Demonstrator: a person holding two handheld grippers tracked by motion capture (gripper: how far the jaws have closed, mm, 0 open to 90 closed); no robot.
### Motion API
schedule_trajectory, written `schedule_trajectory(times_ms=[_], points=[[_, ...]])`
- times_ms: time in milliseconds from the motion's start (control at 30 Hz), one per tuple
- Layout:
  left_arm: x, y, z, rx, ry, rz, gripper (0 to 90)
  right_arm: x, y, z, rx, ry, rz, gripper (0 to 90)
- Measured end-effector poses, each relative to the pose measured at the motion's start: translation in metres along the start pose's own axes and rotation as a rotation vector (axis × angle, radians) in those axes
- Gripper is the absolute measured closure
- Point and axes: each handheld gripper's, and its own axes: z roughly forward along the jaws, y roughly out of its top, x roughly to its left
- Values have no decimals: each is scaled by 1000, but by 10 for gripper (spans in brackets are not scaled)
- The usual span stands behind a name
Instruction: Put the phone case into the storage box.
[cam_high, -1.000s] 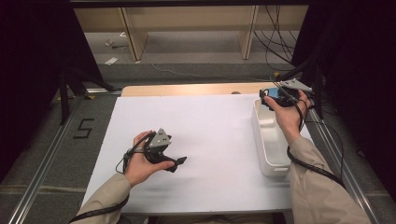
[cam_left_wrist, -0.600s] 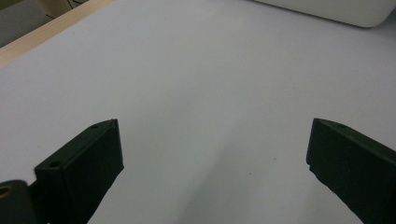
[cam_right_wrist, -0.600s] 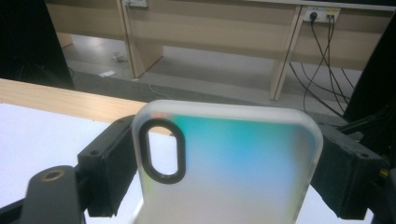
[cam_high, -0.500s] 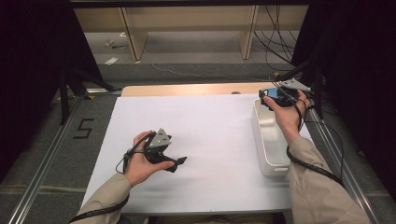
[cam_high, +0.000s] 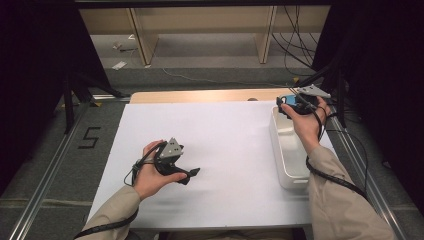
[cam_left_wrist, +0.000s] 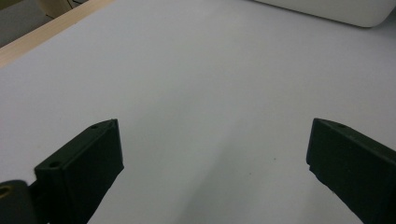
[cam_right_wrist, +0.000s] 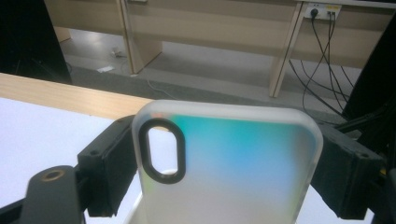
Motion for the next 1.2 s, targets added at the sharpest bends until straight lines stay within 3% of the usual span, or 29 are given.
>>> schedule_trajectory(times_ms=[1200], points=[[0, 0, 1, -3, -1, -2, 29, 2, -5, 9, 27, -1, -15, 181]])
